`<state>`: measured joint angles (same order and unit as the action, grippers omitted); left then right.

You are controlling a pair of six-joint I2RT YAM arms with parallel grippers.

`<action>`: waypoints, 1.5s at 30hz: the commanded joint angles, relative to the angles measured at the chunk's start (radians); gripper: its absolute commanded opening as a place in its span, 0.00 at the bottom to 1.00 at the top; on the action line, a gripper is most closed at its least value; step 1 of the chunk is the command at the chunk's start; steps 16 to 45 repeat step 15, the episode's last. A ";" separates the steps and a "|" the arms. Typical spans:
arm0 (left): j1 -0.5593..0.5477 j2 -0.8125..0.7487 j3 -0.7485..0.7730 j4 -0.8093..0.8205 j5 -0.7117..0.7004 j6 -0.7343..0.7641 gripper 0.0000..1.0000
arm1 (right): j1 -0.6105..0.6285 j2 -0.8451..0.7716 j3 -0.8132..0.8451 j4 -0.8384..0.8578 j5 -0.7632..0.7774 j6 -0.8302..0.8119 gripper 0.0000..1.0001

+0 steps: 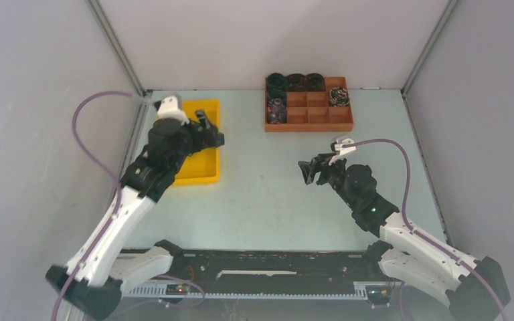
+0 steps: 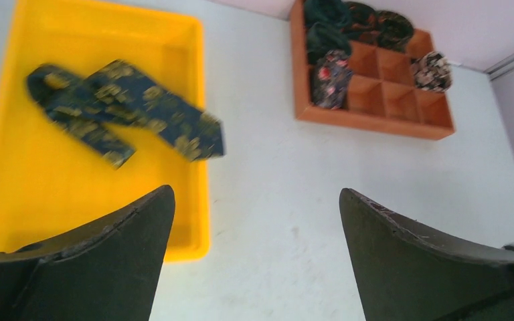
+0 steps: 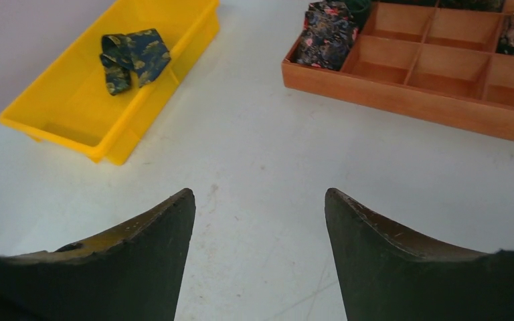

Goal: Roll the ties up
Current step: Reset both arms

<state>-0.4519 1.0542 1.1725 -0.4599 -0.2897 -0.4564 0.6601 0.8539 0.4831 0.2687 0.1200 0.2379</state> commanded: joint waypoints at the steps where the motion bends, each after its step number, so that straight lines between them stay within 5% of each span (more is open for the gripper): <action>1: -0.004 -0.252 -0.151 -0.113 -0.121 0.068 1.00 | 0.015 -0.004 0.007 -0.028 0.082 -0.059 0.75; 3: -0.004 -0.355 -0.212 -0.167 -0.161 0.075 1.00 | 0.019 0.004 -0.006 -0.019 0.107 -0.050 0.94; 5: -0.004 -0.444 -0.264 -0.234 -0.195 0.078 1.00 | 0.018 0.010 -0.030 0.014 0.110 -0.048 1.00; 15: -0.004 -0.717 -0.384 -0.354 -0.286 0.046 1.00 | -0.011 0.055 -0.051 0.061 0.117 0.002 1.00; 45: -0.004 -0.717 -0.384 -0.354 -0.286 0.046 1.00 | -0.011 0.055 -0.051 0.061 0.117 0.002 1.00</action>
